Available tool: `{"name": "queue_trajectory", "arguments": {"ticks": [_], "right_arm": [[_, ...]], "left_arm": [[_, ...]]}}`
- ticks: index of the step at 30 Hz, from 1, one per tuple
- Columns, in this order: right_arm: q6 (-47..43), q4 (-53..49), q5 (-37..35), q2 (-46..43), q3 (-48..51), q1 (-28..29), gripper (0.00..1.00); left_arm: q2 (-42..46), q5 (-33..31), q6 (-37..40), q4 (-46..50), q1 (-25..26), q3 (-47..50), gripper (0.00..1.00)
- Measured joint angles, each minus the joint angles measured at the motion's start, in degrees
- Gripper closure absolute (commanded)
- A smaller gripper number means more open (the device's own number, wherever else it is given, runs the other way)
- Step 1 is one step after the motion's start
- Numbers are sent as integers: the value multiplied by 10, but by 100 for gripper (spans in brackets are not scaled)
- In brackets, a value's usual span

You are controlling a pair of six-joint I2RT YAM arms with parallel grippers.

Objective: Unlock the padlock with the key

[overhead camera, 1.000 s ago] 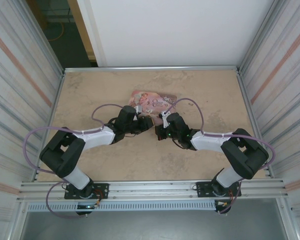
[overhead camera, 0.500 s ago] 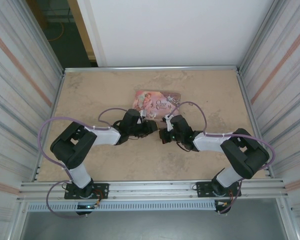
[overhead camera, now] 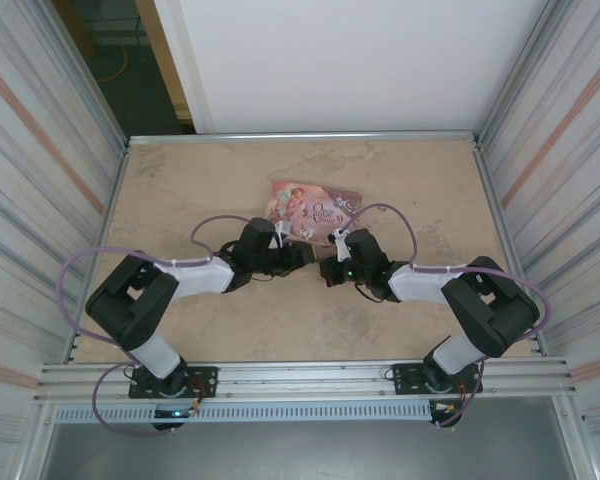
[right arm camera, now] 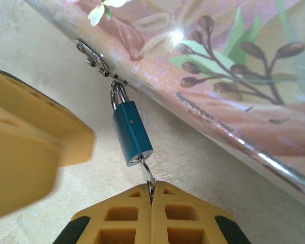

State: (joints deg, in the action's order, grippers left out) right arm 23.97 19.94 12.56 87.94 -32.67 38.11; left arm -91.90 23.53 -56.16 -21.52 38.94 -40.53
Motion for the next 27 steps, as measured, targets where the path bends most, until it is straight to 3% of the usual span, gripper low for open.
{"name": "queue_trajectory", "arguments": {"ticks": [14,20,27], "right_arm": [[119,-37,68,0,-17,-7,100],[190,-35,72,0,-17,4,100],[252,-28,70,0,-17,28,100]], "left_arm": [[235,-76,-33,-46,-30,175,35],[252,-88,-79,-87,-34,224,34],[212,-83,-135,-162,-34,250,39]]}}
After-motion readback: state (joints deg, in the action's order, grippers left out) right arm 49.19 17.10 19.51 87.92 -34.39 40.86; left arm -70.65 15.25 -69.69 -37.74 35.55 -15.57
